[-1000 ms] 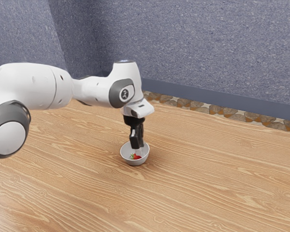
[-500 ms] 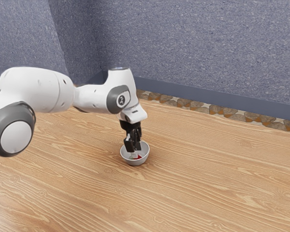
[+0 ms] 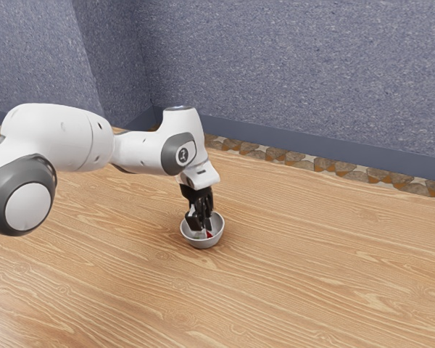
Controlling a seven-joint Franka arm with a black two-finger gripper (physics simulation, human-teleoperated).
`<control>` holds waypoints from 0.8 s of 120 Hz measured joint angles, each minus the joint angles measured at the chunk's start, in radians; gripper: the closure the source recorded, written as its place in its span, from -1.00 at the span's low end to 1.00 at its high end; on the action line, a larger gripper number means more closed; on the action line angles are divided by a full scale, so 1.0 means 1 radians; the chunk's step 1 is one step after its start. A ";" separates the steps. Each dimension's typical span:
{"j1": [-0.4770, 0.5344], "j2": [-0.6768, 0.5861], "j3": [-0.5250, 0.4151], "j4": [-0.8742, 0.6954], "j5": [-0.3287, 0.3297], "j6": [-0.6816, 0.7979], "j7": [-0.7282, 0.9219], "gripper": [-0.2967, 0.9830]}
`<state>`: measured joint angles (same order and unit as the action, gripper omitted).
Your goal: Take strawberry from the bowl
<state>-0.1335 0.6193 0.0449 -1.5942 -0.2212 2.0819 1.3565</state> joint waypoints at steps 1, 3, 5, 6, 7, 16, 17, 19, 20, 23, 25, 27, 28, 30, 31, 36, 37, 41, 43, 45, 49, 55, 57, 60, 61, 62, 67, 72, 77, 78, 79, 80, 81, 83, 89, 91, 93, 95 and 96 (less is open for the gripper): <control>0.000 0.000 0.000 0.000 0.000 0.000 0.001 0.25; 0.000 0.000 0.001 -0.002 0.000 0.000 0.002 0.26; 0.000 0.000 0.002 -0.005 0.000 0.000 0.004 0.27; 0.000 -0.001 0.003 -0.006 0.000 0.001 0.004 0.27; 0.000 -0.001 0.003 -0.007 0.000 0.001 0.005 0.28; 0.000 -0.001 0.007 -0.013 0.000 0.003 0.010 0.33; 0.000 -0.001 0.008 -0.013 0.000 0.003 0.011 0.33; 0.000 -0.002 0.008 -0.013 0.000 0.004 0.012 0.35; 0.000 -0.002 0.008 -0.014 0.000 0.004 0.012 0.35; 0.000 -0.001 0.008 -0.014 0.000 0.005 0.014 0.37; 0.000 -0.001 0.008 -0.014 0.000 0.005 0.015 0.37; 0.000 -0.001 0.009 -0.014 0.000 0.006 0.016 0.38; 0.000 -0.001 0.009 -0.014 0.000 0.007 0.016 0.38; 0.000 -0.001 0.011 -0.014 -0.001 0.007 0.017 0.39; 0.000 -0.001 0.012 -0.014 -0.001 0.007 0.017 0.39; 0.000 0.000 0.018 -0.014 -0.001 0.009 0.020 0.40; 0.000 -0.001 0.019 -0.014 -0.001 0.009 0.020 0.41; 0.000 -0.001 0.021 -0.014 -0.002 0.010 0.021 0.43; 0.000 -0.001 0.022 -0.014 -0.002 0.010 0.022 0.44; -0.001 -0.003 0.022 -0.014 -0.001 0.010 0.023 0.45; -0.001 -0.010 0.025 -0.014 -0.001 0.010 0.024 0.46; -0.002 -0.038 0.027 -0.026 -0.001 0.011 0.024 0.49; -0.003 -0.053 0.028 -0.035 -0.001 0.011 0.025 0.50; -0.003 -0.077 0.028 -0.047 -0.001 0.011 0.025 0.51; -0.004 -0.087 0.028 -0.051 -0.001 0.011 0.025 0.51; -0.005 -0.095 0.028 -0.054 0.000 0.011 0.025 0.52; -0.021 -0.140 0.029 -0.071 0.000 0.008 0.024 0.53; -0.067 -0.175 0.030 -0.075 0.001 0.000 0.021 0.53; -0.121 -0.192 0.030 -0.065 0.001 -0.011 0.016 0.54; -0.131 -0.192 0.030 -0.061 0.001 -0.014 0.014 0.55; -0.141 -0.192 0.030 -0.056 0.001 -0.017 0.013 0.55; -0.150 -0.191 0.030 -0.051 0.001 -0.020 0.012 0.55; -0.159 -0.188 0.030 -0.042 0.001 -0.024 0.010 0.55; -0.177 -0.180 0.029 -0.025 0.001 -0.032 0.007 0.56; -0.216 -0.134 0.027 0.040 -0.004 -0.055 -0.002 0.56; -0.226 -0.116 0.026 0.060 -0.006 -0.062 -0.005 0.56; -0.233 -0.101 0.025 0.076 -0.008 -0.069 -0.008 0.56; -0.238 -0.088 0.024 0.087 -0.010 -0.074 -0.010 0.56; -0.240 -0.083 0.023 0.092 -0.011 -0.077 -0.012 0.56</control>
<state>-0.3739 0.5365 0.0683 -1.5023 -0.2325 2.0049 1.3449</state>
